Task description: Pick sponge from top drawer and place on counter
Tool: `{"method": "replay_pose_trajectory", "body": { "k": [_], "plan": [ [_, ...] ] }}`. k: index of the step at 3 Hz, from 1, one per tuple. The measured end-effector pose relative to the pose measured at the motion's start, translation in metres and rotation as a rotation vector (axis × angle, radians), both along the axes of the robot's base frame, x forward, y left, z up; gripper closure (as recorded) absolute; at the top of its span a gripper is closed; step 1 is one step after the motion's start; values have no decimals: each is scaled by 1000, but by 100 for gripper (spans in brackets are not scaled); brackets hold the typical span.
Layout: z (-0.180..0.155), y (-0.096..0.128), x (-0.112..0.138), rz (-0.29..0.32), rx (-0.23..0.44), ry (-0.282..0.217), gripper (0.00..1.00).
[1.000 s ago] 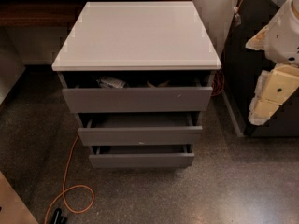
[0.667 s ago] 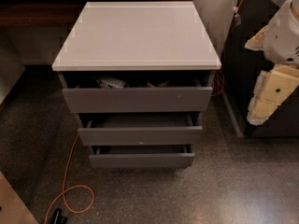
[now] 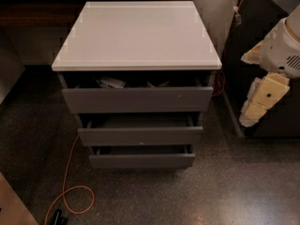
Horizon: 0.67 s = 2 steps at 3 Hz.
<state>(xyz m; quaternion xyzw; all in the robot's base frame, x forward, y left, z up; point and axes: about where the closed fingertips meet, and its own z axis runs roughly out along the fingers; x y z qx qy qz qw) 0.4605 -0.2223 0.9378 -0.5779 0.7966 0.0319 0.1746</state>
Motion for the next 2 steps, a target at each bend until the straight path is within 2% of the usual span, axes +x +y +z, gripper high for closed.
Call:
{"method": "replay_pose_trajectory", "body": {
  "k": [1, 2],
  "plan": [
    [-30, 17, 16, 29, 85, 35, 0],
    [-63, 37, 32, 88, 92, 27, 0]
  ]
}}
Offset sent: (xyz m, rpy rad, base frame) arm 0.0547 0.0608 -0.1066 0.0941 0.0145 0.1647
